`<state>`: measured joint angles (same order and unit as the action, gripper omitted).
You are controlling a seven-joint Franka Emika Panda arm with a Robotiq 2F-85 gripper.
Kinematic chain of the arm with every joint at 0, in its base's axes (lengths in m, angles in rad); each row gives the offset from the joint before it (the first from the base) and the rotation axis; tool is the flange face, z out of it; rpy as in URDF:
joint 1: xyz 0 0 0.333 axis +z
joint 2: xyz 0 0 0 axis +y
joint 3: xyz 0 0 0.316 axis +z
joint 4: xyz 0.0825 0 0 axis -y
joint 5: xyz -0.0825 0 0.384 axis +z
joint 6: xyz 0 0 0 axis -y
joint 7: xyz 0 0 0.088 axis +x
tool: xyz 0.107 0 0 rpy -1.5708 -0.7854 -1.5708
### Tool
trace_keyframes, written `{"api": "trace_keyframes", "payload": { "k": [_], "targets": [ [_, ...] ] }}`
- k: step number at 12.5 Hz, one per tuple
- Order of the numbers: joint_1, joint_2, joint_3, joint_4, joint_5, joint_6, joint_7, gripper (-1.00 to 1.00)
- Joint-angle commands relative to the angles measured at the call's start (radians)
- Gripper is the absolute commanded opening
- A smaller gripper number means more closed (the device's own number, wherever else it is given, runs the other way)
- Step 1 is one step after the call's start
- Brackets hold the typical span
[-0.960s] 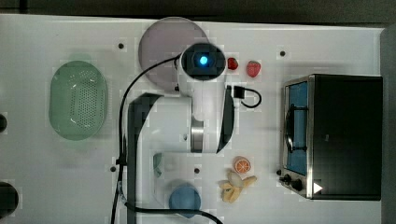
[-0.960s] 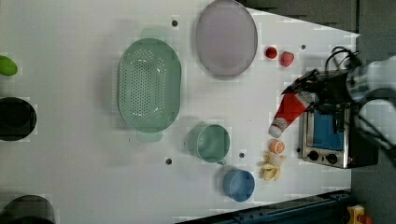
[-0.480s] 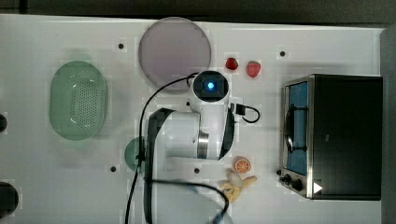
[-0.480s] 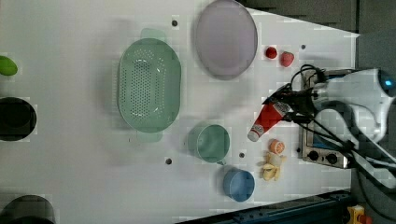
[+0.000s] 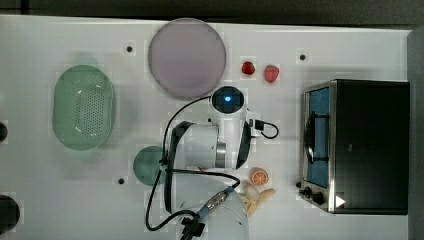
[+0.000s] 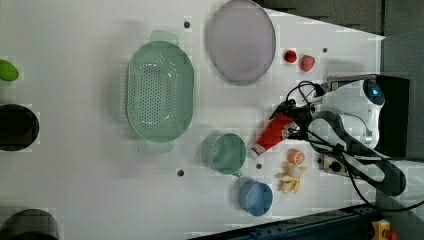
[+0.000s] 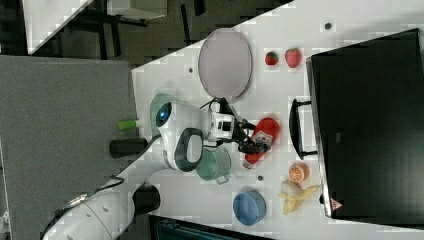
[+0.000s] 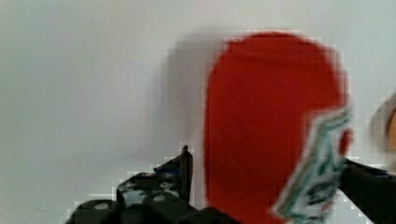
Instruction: Pick Ketchup from oven and place it on table.
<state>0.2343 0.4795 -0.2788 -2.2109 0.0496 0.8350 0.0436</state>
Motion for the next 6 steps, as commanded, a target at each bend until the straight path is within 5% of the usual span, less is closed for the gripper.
{"api": "trace_keyframes", "payload": {
  "k": [1,6],
  "targets": [
    [0.016,-0.190,0.002,0.025,0.023,0.002,0.018,1.00],
    [0.015,-0.466,0.000,0.180,0.019,-0.367,0.021,1.00]
  ]
}}
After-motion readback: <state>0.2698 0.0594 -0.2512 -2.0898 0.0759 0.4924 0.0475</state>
